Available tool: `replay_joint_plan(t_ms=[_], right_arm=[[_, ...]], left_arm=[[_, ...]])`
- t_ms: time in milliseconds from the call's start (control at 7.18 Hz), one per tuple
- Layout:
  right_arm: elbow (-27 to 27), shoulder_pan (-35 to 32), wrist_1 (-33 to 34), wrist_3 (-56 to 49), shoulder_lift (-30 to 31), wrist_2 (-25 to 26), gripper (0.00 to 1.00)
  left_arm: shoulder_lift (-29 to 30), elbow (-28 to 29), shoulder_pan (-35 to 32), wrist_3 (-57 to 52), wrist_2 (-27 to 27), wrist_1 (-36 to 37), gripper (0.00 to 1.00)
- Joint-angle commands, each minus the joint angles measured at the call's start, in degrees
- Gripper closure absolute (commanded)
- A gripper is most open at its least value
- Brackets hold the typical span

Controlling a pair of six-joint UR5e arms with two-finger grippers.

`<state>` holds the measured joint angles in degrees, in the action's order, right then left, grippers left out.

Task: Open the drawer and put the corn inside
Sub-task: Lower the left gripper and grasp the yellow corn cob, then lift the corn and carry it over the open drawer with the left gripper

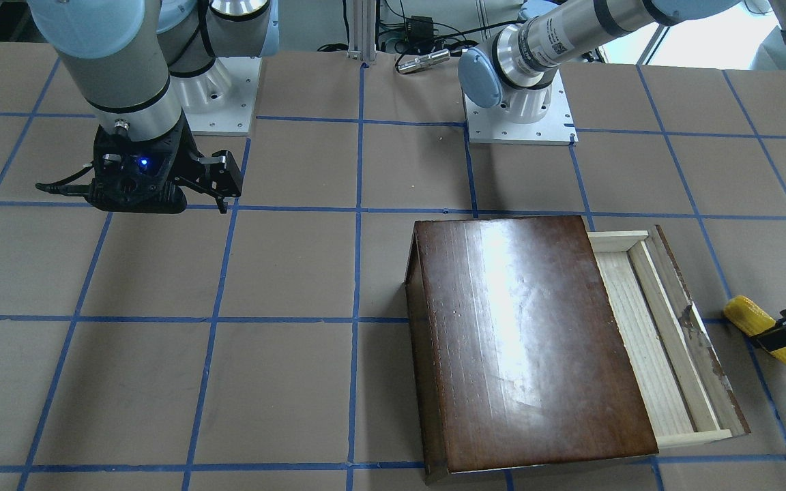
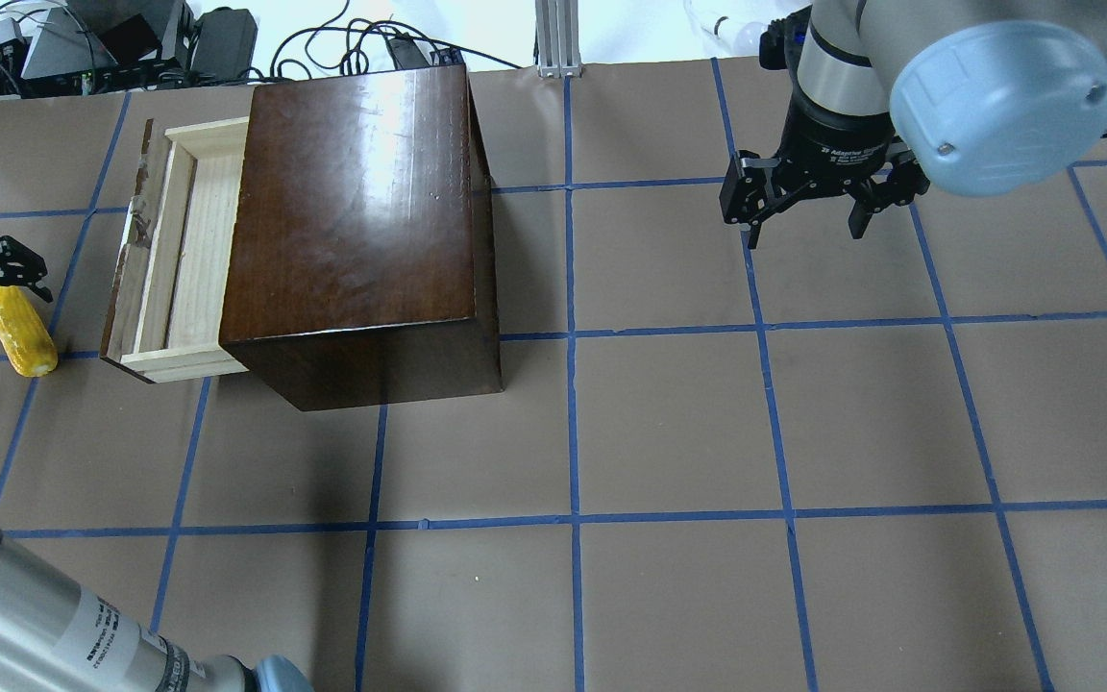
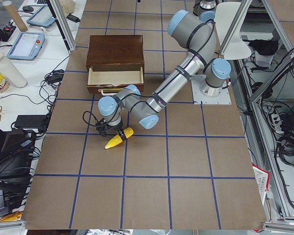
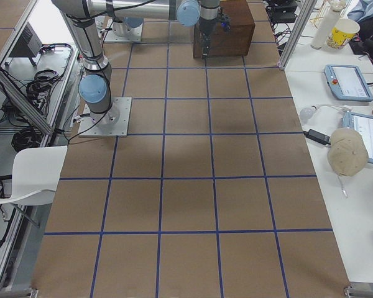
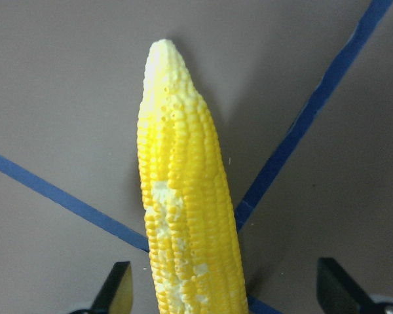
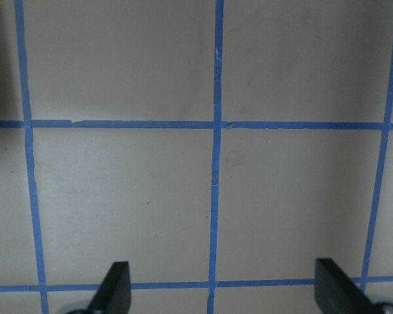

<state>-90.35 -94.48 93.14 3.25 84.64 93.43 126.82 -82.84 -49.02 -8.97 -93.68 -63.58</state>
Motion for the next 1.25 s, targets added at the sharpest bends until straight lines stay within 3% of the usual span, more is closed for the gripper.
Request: replay_joint_plan(t_ms=[0, 139, 418, 557, 835, 1114], right_arm=[[0.0, 0.0, 0.0, 0.0, 0.0, 0.0, 0.0], [0.0, 0.0, -0.1, 0.0, 0.0, 0.0, 0.0], [0.0, 0.0, 0.0, 0.0, 0.0, 0.0, 0.0], [0.0, 0.0, -0.1, 0.0, 0.0, 0.0, 0.0], [0.0, 0.0, 0.0, 0.0, 0.0, 0.0, 0.0], [0.0, 0.0, 0.0, 0.0, 0.0, 0.0, 0.0]], left_arm=[[1.0, 0.6, 0.0, 1.7, -0.9, 0.0, 0.25], [1.0, 0.4, 0.0, 1.7, -0.9, 0.0, 0.59], [0.8, 0.7, 0.1, 1.6, -1.0, -0.1, 0.94], [-0.6, 0.7, 0.0, 1.3, -0.6, -1.1, 1.0], [-3.1, 2.8, -1.0, -0.3, -0.4, -4.2, 1.0], [-6.1, 8.6, -2.2, -10.2, 1.3, -10.6, 1.0]])
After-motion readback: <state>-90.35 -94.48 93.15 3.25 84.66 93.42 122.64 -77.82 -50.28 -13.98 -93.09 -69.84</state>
